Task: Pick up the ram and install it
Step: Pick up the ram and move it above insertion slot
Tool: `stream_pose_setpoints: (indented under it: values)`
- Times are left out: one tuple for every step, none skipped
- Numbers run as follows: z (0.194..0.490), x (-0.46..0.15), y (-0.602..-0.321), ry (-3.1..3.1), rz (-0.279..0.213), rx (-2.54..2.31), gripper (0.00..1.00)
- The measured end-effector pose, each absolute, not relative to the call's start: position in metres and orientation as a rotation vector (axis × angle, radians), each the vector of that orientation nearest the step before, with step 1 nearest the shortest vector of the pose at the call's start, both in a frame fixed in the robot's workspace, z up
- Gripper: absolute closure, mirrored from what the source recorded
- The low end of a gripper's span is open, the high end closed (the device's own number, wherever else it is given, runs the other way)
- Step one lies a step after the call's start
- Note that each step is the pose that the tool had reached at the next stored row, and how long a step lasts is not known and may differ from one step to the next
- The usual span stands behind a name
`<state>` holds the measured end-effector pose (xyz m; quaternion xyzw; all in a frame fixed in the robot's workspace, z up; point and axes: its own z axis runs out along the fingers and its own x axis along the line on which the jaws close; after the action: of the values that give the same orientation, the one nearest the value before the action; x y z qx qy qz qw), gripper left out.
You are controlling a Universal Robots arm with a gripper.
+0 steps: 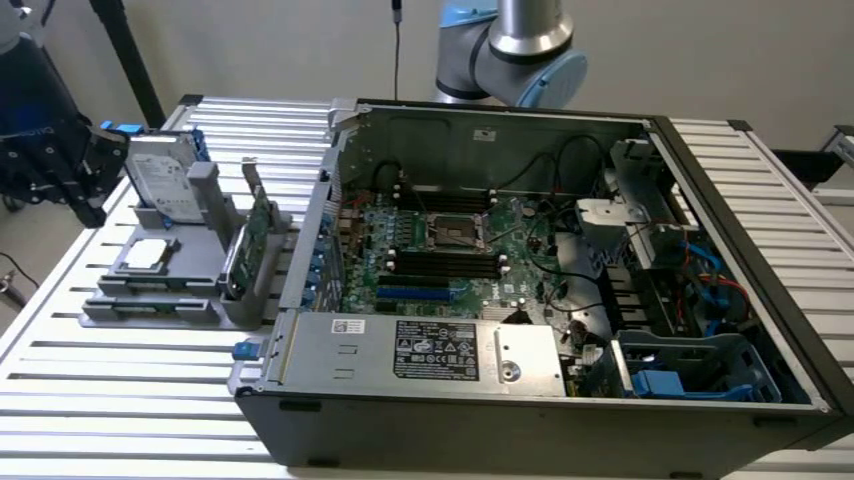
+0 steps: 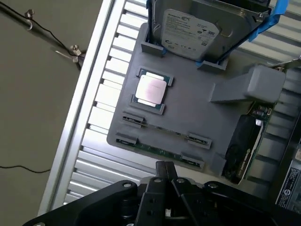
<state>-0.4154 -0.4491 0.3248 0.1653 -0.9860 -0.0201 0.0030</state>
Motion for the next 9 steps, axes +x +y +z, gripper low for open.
stream_pose_setpoints:
  values:
    - [0.3247, -0.4154, -0.4491, -3.087, -0.063, 0.544, 0.89]
    - [0.3245, -0.4154, -0.4491, -3.081, -0.063, 0.574, 0.89]
    - [0.3243, -0.4154, -0.4491, -3.075, -0.063, 0.602, 0.89]
    - [0.324, -0.4154, -0.4491, -3.07, -0.062, 0.629, 0.89]
    - [0.3235, -0.4154, -0.4491, -3.063, -0.062, 0.657, 0.89]
    - [0.3231, -0.4154, -0.4491, -3.057, -0.062, 0.684, 0.89]
    - [0.3226, -0.4154, -0.4491, -3.05, -0.062, 0.713, 0.89]
    - [0.3221, -0.4154, -0.4491, -3.043, -0.062, 0.741, 0.89]
    - [0.3215, -0.4154, -0.4491, -3.036, -0.062, 0.768, 0.89]
